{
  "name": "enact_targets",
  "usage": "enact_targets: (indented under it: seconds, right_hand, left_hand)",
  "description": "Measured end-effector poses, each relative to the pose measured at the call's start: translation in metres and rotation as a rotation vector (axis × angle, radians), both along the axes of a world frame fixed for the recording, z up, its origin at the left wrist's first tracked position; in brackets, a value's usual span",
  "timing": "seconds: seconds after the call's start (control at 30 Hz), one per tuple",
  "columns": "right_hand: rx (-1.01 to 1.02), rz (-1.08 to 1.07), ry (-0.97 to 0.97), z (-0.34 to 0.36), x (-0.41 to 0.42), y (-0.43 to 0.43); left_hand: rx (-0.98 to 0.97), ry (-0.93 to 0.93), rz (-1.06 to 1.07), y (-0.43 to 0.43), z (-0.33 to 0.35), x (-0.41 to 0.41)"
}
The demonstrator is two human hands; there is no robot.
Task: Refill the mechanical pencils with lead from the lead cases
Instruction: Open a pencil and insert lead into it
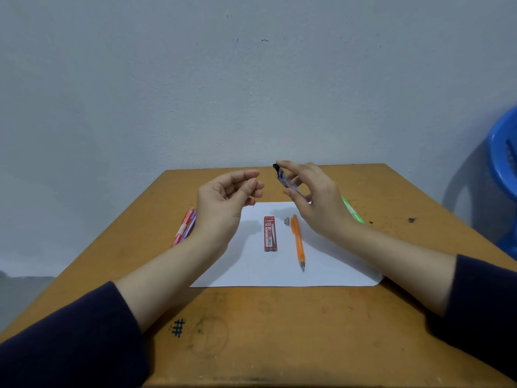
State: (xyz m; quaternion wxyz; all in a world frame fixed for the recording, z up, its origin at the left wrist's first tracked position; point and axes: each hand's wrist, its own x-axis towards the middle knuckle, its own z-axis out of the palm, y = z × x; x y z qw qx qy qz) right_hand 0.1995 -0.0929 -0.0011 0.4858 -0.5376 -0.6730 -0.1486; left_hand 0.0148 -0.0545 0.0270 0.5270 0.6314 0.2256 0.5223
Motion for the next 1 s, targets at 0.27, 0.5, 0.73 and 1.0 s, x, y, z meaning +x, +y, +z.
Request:
enact_targets:
  seconds: [0.27, 0.5, 0.73, 1.0]
  right_hand:
    - [0.019, 0.065, 0.029, 0.002, -0.001, 0.000]
    - [-0.002, 0.161, 0.075, 0.005, -0.008, -0.006]
    - [-0.033, 0.192, 0.126, 0.006, -0.009, -0.007]
    - [-0.045, 0.198, 0.133, 0.009, -0.015, -0.008]
  left_hand:
    - [-0.002, -0.003, -0.016, -0.001, 0.001, 0.001]
    - [-0.025, -0.011, -0.017, -0.001, 0.001, 0.001]
    - [-0.049, -0.006, 0.002, 0.000, 0.000, 0.001]
    - [-0.092, -0.009, 0.046, 0.010, -0.002, 0.001]
